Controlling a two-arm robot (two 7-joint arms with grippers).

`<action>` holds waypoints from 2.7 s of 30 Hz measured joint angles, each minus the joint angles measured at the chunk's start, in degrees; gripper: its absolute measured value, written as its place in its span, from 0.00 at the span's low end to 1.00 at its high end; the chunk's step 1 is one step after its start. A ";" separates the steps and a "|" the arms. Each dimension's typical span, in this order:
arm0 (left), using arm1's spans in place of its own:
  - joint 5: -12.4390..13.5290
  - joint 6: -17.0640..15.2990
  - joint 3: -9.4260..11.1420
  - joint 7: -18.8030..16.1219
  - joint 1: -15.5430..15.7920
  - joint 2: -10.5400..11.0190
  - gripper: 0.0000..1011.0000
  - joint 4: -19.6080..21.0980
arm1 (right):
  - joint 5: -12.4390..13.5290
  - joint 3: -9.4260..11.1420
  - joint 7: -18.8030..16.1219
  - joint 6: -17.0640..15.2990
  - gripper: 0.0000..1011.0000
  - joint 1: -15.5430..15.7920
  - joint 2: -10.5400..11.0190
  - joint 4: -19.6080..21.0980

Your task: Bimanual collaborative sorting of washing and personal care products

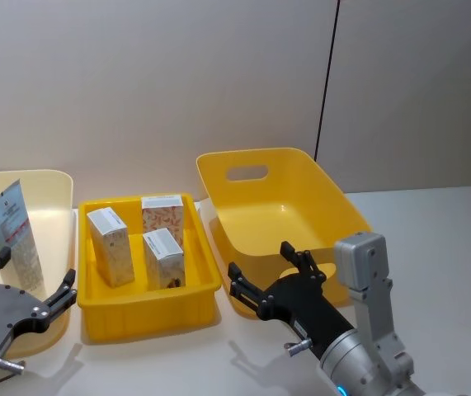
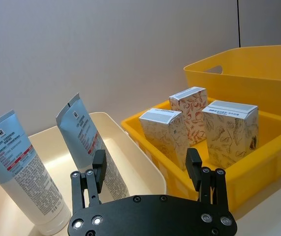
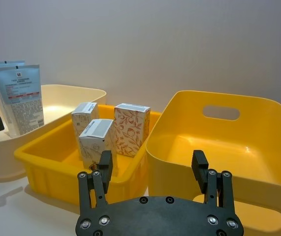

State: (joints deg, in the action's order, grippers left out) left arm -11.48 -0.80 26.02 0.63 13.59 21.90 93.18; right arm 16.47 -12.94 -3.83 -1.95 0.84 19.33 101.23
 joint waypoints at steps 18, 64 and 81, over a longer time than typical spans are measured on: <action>0.00 0.00 0.00 0.00 0.00 0.00 0.99 0.00 | 0.00 0.00 0.00 0.00 0.99 0.00 0.00 0.00; 0.00 0.00 0.00 0.00 0.00 0.00 0.99 0.00 | -0.20 -0.14 0.00 -0.91 0.99 -0.46 -0.10 0.34; 0.00 0.00 0.00 0.00 0.00 0.00 0.99 0.00 | 1.76 -1.83 -4.38 -9.13 0.99 -3.46 0.27 4.02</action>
State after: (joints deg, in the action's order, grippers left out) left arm -11.48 -0.80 26.03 0.63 13.59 21.89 93.18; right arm 18.22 -14.77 -8.21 -11.09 -2.62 19.60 105.24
